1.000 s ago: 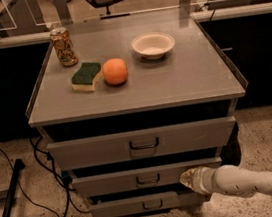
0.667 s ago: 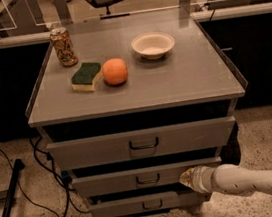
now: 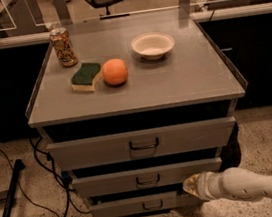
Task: Close middle drawer
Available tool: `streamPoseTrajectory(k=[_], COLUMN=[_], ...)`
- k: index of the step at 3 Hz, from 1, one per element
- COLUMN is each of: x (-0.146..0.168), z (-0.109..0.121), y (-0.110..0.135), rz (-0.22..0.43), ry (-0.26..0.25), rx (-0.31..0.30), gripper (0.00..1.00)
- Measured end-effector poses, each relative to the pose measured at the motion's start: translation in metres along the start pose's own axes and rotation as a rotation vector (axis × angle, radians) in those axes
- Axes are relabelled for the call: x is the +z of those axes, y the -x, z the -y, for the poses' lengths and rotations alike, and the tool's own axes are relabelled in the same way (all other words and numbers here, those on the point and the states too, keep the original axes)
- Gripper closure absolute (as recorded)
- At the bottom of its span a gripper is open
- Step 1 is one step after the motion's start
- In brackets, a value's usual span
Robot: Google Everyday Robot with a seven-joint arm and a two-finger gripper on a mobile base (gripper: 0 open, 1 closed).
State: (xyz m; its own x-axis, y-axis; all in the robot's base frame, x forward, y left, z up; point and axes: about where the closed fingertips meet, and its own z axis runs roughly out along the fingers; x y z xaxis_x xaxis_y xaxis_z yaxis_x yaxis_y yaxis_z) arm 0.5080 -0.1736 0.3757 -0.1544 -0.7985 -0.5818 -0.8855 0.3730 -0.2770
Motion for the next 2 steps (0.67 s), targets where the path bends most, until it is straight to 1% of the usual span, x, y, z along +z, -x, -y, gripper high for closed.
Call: streamPoseTrajectory(k=[1, 2], x=[-0.049, -0.078], z=[-0.058, -0.095], y=[-0.001, -0.001], rz=[0.023, 0.046], ry=[0.161, 0.301], rx=[0.018, 0.061], gripper=[0.97, 0.75])
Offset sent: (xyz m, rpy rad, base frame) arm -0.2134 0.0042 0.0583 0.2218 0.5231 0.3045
